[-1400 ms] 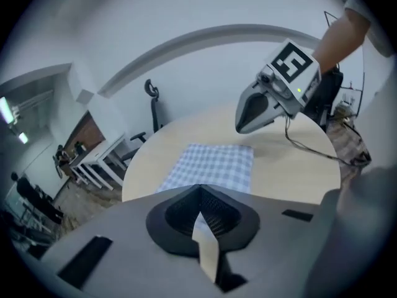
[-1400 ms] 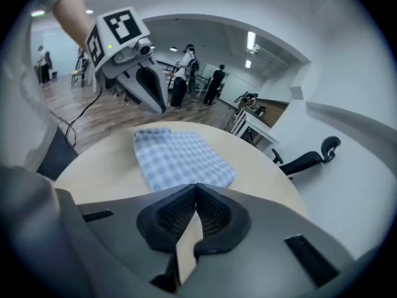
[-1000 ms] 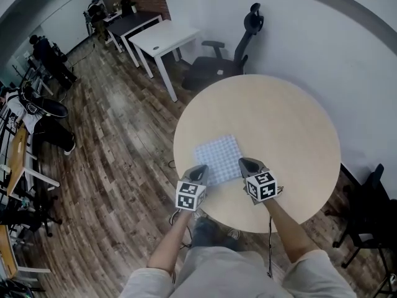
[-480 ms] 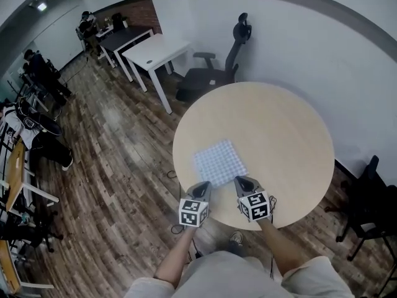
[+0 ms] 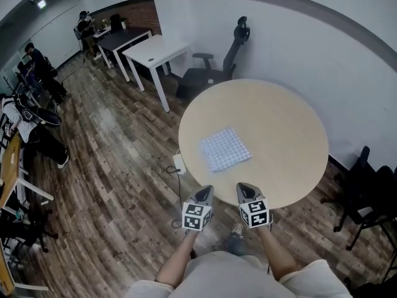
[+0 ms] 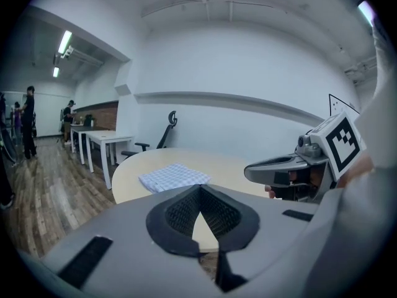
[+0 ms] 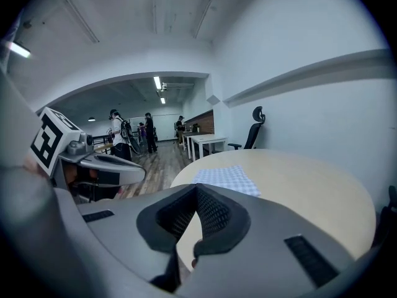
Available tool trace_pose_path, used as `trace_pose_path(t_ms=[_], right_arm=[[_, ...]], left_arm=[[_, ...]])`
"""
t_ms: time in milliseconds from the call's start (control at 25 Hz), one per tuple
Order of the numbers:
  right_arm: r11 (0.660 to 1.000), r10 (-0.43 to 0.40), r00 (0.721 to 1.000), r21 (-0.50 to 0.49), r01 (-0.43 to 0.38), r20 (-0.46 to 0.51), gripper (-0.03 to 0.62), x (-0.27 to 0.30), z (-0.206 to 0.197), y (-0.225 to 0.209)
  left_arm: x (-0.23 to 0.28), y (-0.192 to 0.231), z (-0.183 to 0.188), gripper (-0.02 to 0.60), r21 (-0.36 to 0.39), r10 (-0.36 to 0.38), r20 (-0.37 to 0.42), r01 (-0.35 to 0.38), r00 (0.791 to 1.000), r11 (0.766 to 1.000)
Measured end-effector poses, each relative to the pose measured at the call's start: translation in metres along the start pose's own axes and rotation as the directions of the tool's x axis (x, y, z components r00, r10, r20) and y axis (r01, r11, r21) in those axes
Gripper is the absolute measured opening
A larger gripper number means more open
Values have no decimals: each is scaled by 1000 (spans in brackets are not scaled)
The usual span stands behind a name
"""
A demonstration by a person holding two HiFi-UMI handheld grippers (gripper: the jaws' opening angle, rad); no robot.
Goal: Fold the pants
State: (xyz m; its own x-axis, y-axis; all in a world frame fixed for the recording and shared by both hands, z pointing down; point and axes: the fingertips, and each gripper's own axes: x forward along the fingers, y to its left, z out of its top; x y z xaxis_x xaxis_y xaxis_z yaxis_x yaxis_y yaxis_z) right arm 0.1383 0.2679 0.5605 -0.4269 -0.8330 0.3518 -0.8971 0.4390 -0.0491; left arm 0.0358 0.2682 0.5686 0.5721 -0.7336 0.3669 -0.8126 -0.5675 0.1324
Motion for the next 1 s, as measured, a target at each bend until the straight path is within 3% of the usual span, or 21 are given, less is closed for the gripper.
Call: trace_pose_path(t_ms=[400,1000], right_arm=[[999,-51,999,4,51,6,28,-81,-34,63],[998,-56,998,16,56,3,28,-145,-65,99]], left_arm=[[-77,-46,-23,31,40,-46,34,45,998,998],[-125,-94,-63,31,20,-56,13,56,998,998]])
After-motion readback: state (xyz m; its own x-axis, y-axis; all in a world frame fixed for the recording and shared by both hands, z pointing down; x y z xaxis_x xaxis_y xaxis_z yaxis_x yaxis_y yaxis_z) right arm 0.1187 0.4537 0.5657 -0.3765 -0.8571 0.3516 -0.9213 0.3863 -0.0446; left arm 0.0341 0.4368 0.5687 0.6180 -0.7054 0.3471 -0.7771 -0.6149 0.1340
